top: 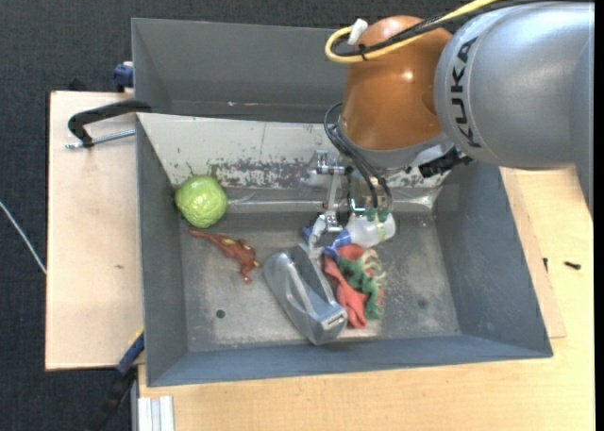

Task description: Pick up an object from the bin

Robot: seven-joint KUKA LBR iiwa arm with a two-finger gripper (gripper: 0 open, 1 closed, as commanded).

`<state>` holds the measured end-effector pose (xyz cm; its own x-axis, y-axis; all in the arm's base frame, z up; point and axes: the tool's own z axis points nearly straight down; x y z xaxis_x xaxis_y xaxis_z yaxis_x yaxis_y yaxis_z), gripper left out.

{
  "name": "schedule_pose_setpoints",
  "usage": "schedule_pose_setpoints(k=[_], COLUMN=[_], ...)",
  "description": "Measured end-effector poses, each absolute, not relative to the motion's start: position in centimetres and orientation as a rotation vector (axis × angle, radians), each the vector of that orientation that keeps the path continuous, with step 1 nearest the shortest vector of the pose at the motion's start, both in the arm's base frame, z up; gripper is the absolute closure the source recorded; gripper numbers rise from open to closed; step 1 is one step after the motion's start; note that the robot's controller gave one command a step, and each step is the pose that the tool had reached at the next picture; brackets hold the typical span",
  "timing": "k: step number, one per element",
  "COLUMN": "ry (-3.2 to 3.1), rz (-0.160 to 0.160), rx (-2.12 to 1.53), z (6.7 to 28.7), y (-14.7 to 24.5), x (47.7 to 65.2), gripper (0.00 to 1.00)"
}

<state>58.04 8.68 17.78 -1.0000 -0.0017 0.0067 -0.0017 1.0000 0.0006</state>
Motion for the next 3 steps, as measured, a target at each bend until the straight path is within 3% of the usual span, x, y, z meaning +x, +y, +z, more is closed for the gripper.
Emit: schedule_pose_setpoints(k=[1,2,3], ry=[-3.143,-3.147,-3.131], rz=[-0.003,-0.005,0.006], rx=[0.001,-0.045,0.202], z=[18.3,15.0,8.9], y=[8.6,5.3,3.2], x=[58.2,56.3,50.3], gripper=[0.0,0.0,1.0])
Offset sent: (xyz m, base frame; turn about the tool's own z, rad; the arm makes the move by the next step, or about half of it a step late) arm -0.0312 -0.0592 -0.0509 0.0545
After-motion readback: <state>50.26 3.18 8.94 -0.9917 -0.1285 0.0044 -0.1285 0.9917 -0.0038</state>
